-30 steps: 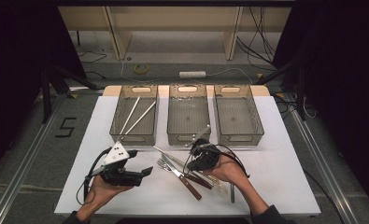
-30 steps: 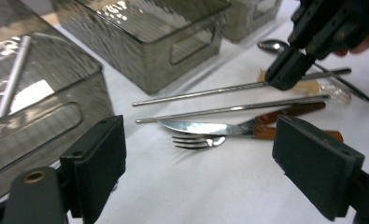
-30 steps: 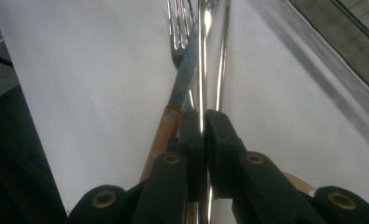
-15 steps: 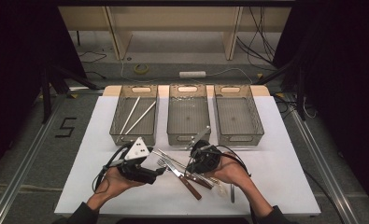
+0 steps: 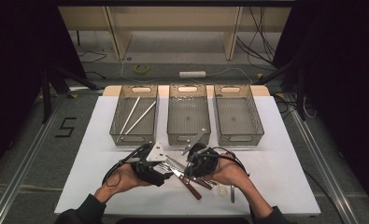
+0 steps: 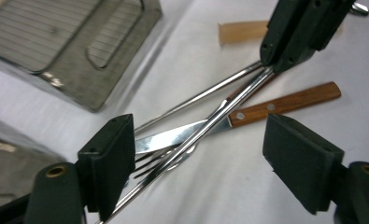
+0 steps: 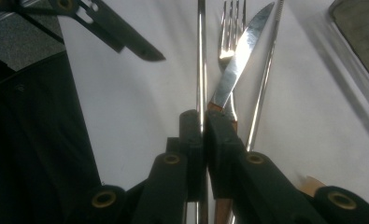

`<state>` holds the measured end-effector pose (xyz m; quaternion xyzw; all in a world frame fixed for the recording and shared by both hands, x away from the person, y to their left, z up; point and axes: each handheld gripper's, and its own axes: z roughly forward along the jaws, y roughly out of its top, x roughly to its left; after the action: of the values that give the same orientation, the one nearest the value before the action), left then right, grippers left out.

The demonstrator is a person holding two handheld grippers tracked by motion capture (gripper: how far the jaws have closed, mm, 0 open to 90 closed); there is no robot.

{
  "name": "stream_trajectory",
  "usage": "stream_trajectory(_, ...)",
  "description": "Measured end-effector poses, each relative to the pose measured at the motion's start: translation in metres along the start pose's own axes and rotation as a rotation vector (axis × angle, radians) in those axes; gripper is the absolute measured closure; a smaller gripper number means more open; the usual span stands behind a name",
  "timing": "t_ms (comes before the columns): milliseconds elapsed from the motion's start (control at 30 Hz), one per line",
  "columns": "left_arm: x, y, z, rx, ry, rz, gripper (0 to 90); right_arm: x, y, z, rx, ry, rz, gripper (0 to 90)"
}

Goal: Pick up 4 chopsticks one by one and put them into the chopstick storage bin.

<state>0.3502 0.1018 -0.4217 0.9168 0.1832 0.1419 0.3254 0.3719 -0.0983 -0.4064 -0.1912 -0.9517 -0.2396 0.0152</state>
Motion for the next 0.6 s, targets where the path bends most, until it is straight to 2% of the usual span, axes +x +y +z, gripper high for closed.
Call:
stream_trajectory(100, -0.0018, 0.0007, 0.003, 0.03, -0.014, 0.026, 32.2, 0.0016, 0.0002, 0.0006, 0.006, 0.005, -0.007, 86.0)
stream_trajectory(300, -0.004, 0.0014, 0.0056, 0.054, -0.024, 0.061, 42.6, 0.0039, 0.0006, 0.0005, 0.006, 0.02, -0.026, 86.0)
stream_trajectory(600, -0.0091, 0.0002, 0.0108, 0.095, -0.047, 0.106, 52.7, 0.0082, 0.0022, 0.0004, 0.012, 0.046, -0.048, 86.0)
